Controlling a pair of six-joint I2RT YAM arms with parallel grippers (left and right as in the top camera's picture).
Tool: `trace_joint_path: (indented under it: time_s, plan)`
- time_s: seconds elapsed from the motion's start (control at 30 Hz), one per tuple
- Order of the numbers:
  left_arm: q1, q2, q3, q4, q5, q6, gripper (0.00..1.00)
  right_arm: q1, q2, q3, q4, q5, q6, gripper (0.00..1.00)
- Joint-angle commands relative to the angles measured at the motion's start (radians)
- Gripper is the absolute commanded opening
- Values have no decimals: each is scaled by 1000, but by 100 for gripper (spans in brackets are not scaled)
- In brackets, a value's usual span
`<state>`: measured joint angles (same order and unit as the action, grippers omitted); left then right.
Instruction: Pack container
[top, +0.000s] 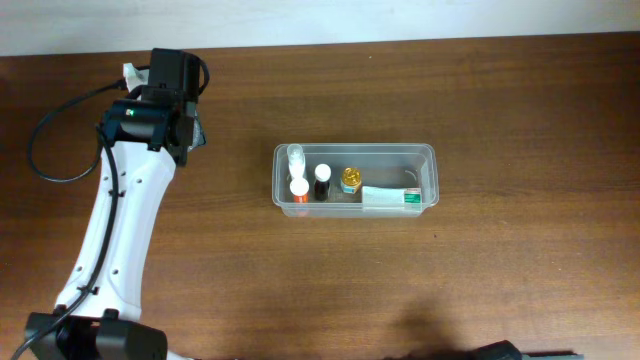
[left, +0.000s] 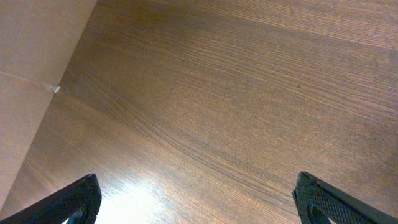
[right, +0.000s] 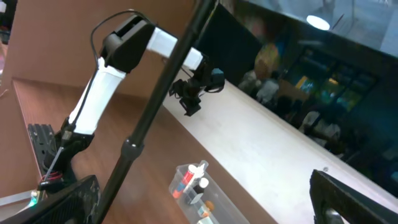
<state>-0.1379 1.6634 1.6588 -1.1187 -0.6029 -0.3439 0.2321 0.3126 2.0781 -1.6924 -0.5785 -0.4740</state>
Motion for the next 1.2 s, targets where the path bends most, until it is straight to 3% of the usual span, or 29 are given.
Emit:
trace_joint_path:
  time_s: [0.0,0.43,0.6,0.87,1.17]
  plan:
    - [3,-24,16,-1,-14,1,99,24,-26,-2,-6,-31,9,98]
    - [3,-24,16,-1,-14,1,99,48,-84,-55,-6,15,12,98]
    - [3,-24,16,-1,-14,1,99,47,-197,-190,-6,19,6,98]
    - [3,-24,16,-1,-14,1,99,34,-307,-403,6,14,-126,98]
    - [3,-24,16,-1,-14,1,99,-3,-307,-603,260,-3,-128,98]
